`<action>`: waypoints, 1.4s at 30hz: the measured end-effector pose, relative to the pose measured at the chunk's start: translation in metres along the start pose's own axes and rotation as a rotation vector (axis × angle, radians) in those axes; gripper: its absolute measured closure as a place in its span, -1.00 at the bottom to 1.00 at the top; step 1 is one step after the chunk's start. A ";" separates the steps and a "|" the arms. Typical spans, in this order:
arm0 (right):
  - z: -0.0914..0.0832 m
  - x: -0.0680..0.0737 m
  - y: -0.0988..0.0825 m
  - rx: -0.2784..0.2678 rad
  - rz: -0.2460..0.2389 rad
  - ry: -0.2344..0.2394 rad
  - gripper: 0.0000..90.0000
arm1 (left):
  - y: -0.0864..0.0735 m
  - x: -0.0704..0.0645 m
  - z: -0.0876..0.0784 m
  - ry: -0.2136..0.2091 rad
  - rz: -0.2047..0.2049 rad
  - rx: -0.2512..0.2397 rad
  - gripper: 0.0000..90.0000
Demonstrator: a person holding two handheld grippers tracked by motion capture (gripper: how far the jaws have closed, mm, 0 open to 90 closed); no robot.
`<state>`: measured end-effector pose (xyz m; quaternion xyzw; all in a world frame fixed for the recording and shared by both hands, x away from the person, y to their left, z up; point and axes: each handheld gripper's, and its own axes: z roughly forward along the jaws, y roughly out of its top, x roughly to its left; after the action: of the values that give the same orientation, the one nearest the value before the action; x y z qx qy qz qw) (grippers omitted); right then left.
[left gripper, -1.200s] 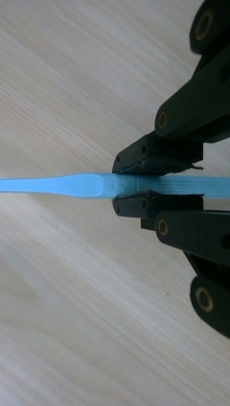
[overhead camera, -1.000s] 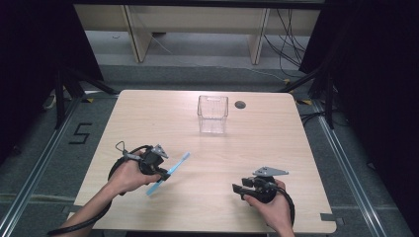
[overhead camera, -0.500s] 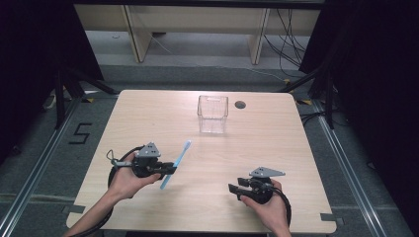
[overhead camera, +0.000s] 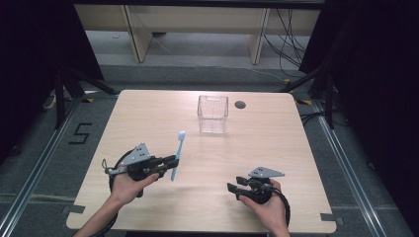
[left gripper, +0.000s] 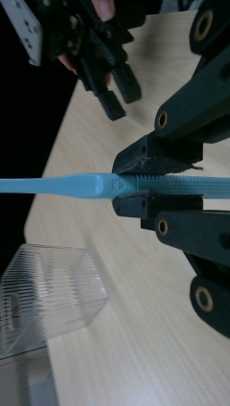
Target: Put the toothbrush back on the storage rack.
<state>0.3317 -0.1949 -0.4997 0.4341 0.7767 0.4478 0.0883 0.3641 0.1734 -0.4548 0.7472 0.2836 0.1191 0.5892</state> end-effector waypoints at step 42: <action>0.006 0.048 0.054 -0.327 -0.113 0.082 0.31 | -0.008 -0.015 0.021 -0.041 0.088 -0.143 0.74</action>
<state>0.3380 -0.1432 -0.4492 0.3508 0.7196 0.5800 0.1510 0.3605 0.1490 -0.4662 0.7173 0.2293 0.1496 0.6408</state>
